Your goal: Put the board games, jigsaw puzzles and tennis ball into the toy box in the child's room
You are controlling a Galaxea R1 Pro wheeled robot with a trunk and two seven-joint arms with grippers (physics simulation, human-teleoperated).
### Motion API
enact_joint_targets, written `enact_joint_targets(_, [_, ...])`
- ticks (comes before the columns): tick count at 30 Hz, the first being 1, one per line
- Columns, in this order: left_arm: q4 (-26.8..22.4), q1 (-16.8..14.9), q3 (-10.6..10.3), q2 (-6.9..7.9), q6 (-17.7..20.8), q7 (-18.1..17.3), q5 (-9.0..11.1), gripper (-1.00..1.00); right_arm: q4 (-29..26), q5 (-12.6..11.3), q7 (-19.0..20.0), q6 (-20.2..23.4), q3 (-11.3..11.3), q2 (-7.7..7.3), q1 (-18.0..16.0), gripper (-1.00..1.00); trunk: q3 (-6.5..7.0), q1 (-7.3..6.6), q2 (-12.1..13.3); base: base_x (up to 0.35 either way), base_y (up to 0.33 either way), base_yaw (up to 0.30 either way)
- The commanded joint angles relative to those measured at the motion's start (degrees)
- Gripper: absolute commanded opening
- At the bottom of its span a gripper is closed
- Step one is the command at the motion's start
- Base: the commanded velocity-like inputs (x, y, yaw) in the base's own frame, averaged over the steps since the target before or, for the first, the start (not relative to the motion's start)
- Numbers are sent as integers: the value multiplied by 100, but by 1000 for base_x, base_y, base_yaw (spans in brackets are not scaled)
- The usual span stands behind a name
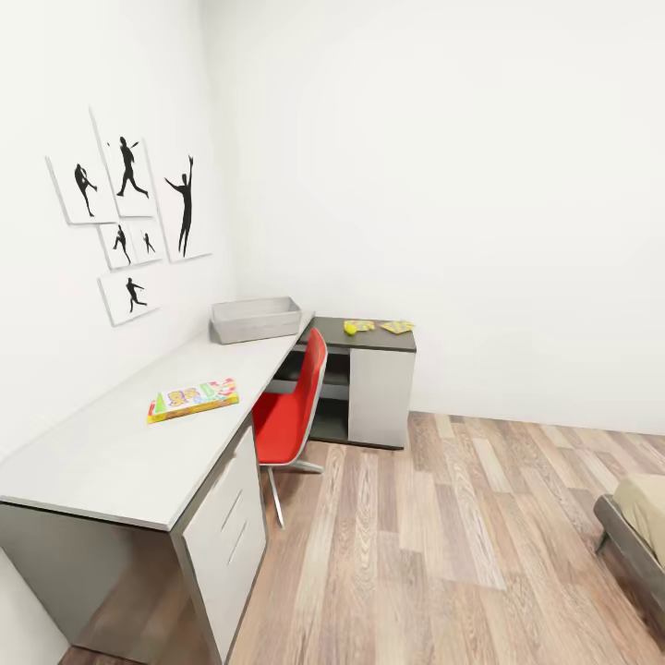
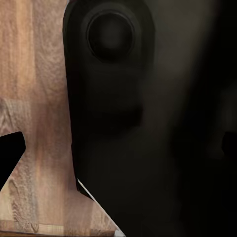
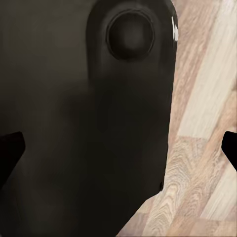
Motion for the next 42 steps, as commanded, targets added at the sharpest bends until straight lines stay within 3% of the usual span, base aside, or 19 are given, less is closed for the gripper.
enact_joint_targets(1, [0, -1, 0, 0, 0, 0, 0, 100, 0, 0, 0, 0, 0, 0, -1, 100, -3, 0, -1, 0, 0, 0])
enact_joint_targets(7, [-18, -10, -21, -37, -30, -18, -10, 100, 0, -28, 18, -11, -12, 51, -10, 100, -3, 0, -1, 0, 0, 0])
enact_joint_targets(15, [-18, -10, -16, -31, -34, -18, -17, 100, 0, -18, 17, -227, -19, 306, -10, 100, -3, 0, -1, 0, 0, 0])
enact_joint_targets(42, [-18, -10, -3, -26, -35, -18, -17, 100, 0, -19, 9, -352, -19, 281, -10, 100, -3, 0, -1, 0, 0, 0])
